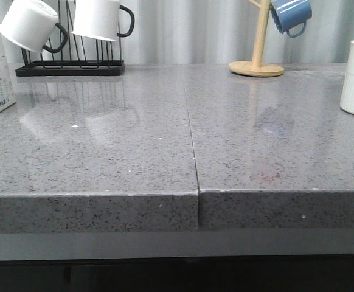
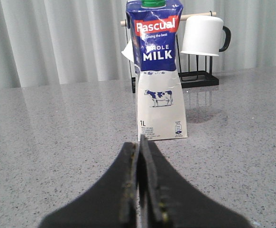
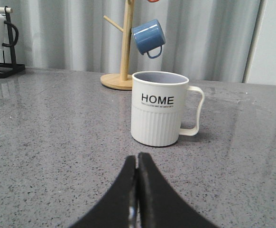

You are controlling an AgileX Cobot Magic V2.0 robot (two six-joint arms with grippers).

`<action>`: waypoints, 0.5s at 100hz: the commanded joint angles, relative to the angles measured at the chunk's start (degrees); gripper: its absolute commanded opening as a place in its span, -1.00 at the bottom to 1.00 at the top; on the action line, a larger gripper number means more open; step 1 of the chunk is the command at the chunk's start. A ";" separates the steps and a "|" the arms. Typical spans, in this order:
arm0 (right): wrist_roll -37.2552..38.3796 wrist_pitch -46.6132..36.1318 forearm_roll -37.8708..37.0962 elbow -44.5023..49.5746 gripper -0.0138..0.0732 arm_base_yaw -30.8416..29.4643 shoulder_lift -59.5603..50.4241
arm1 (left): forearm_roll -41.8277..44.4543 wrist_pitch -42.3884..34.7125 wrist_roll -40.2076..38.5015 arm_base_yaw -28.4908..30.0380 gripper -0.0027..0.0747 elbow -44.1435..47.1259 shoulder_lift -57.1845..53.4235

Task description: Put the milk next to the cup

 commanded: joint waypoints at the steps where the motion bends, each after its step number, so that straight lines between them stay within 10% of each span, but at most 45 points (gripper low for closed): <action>1: -0.46 -5.13 0.28 -1.15 -0.96 -0.13 -1.06 | -0.34 -4.64 -0.55 0.07 -0.98 2.83 -1.79; 50: -0.46 4.84 3.16 -12.52 -0.96 -0.13 6.90 | -0.34 -4.64 -0.55 0.07 -0.98 2.83 -1.79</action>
